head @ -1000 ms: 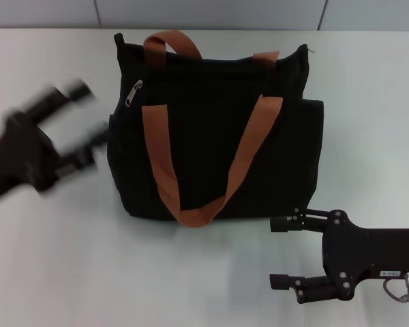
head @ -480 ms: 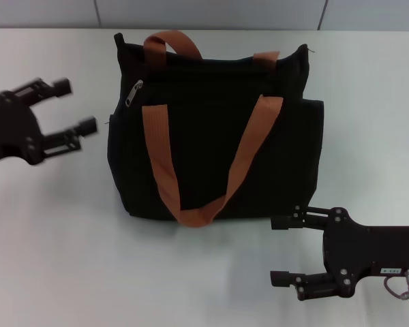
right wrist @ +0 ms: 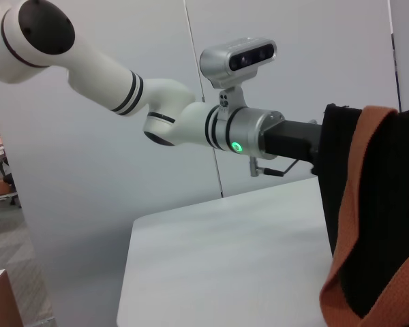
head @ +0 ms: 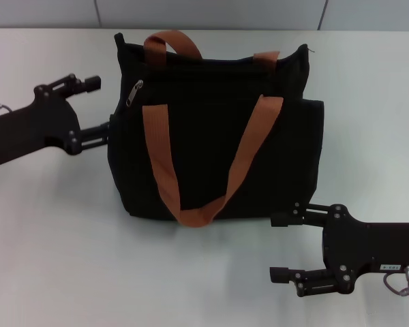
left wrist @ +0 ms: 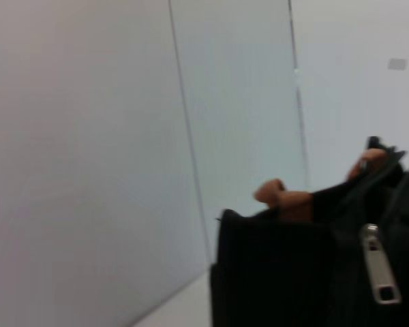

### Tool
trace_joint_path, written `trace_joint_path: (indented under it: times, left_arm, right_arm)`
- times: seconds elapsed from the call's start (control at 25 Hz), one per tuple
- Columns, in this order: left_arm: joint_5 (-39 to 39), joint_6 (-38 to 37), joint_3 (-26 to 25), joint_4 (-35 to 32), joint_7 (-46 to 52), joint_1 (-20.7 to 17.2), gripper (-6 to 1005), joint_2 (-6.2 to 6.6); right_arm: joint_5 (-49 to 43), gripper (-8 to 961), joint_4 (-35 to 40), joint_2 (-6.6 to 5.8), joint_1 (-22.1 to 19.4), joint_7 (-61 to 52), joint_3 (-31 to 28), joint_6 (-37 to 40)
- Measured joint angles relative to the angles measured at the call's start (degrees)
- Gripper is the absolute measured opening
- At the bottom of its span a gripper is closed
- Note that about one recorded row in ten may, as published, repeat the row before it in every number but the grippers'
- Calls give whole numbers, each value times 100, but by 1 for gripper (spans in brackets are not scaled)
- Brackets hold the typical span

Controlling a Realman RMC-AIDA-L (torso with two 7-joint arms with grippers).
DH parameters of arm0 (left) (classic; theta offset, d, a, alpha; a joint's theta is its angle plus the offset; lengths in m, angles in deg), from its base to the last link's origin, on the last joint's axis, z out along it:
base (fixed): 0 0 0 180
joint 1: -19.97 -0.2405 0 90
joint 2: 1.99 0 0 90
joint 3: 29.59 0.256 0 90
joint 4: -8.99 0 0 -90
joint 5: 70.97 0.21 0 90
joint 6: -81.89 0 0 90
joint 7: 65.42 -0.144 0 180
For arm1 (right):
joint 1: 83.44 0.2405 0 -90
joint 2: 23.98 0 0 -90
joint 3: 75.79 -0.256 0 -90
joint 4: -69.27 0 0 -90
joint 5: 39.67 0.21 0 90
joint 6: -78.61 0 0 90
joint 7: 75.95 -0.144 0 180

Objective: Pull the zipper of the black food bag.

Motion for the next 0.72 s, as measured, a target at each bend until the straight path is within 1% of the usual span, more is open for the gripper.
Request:
trace_joint_path:
  times: [0.12,0.28,0.44,0.52,0.56,0.72]
  left_arm:
    - [-234,135,-10,4,-271,-7,768,-49]
    - [-423,113,-13,35,-505,-45,764,-56]
    - [-609,71,-45,38,-1128,-122,760,-174]
    - [-609,71,-45,38,-1128,-122,758,-174]
    - [-739,106,-57,55,-1250,-136,757,-197]
    - [-761,80,-48,57,-1335,-144,582,-225]
  right_arm:
    - [5,770,14,6,-1,-16,0,0]
    - [6,765,20,8,5,-39,-2,0]
    - [12,761,20,13,31,-42,-9,-2]
    - [15,759,1,16,52,-43,-9,-2]
    - [15,758,1,16,52,-43,-9,-2]
    - [16,754,-14,17,60,-44,-9,0]
